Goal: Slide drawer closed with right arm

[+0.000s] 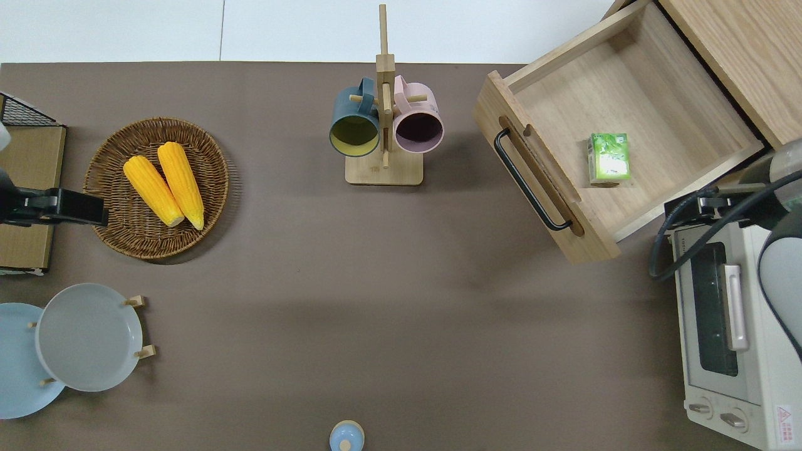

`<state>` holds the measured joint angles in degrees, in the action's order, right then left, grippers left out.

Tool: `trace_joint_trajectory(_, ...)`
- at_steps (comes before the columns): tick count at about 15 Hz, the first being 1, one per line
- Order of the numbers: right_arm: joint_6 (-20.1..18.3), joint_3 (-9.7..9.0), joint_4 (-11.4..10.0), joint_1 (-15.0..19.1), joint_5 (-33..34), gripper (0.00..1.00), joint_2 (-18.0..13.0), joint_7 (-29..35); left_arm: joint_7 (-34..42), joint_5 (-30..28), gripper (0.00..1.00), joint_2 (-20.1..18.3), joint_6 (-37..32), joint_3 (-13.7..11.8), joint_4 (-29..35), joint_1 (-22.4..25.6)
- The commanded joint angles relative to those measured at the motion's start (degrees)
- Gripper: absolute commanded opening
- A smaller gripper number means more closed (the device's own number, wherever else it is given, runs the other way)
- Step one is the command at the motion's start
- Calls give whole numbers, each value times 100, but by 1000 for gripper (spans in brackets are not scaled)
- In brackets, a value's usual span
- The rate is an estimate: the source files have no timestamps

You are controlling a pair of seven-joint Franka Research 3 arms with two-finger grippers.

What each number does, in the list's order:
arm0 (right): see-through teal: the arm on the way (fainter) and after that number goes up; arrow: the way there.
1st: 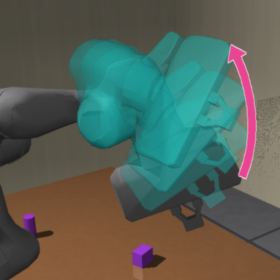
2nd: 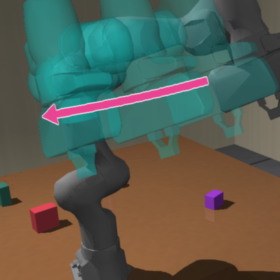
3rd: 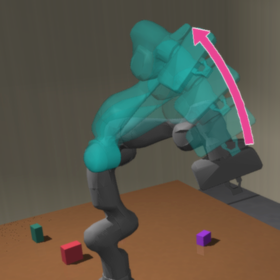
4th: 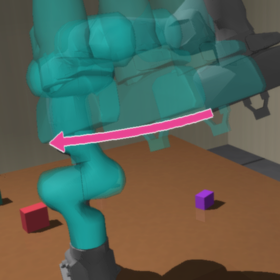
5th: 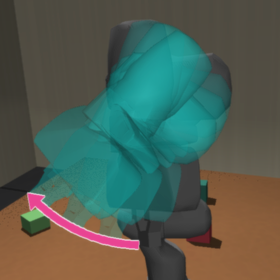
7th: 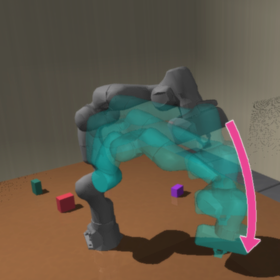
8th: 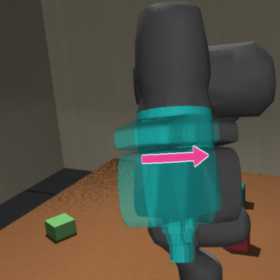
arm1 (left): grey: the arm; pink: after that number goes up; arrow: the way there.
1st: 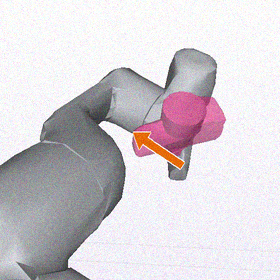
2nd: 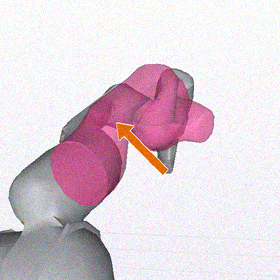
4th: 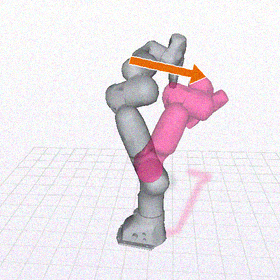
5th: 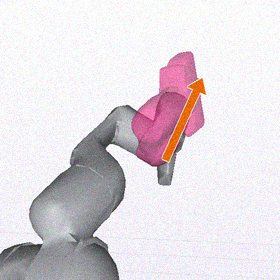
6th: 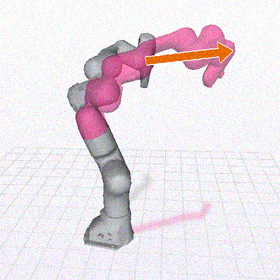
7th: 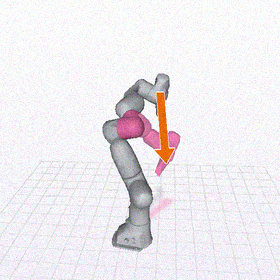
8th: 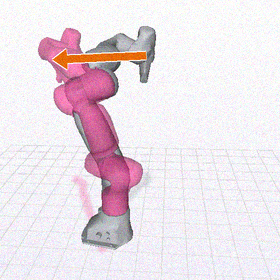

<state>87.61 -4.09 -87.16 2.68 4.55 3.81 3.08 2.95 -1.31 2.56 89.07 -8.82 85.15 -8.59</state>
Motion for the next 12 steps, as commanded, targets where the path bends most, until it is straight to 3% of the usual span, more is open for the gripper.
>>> trace_joint_trajectory(1, -24, -13, 85, 101, -269, 983, 32, -36, 39, 78, 995, 69, 5, -94, -112, -99)
trace_joint_trajectory(8, -25, 4, 94, 172, -490, 967, 50, -264, 39, 78, 998, 69, 5, -94, -112, -99)
trace_joint_trajectory(9, -25, 4, 85, 172, -490, 790, 50, -291, 39, 78, 998, 69, 5, -94, -112, -99)
trace_joint_trajectory(11, -42, 4, 85, 163, -482, 262, 50, -335, 39, 78, 995, 69, 5, -94, -112, -99)
trace_joint_trajectory(12, -42, 4, 85, 163, -490, 67, 50, -335, 39, 78, 995, 69, 5, -94, -112, -99)
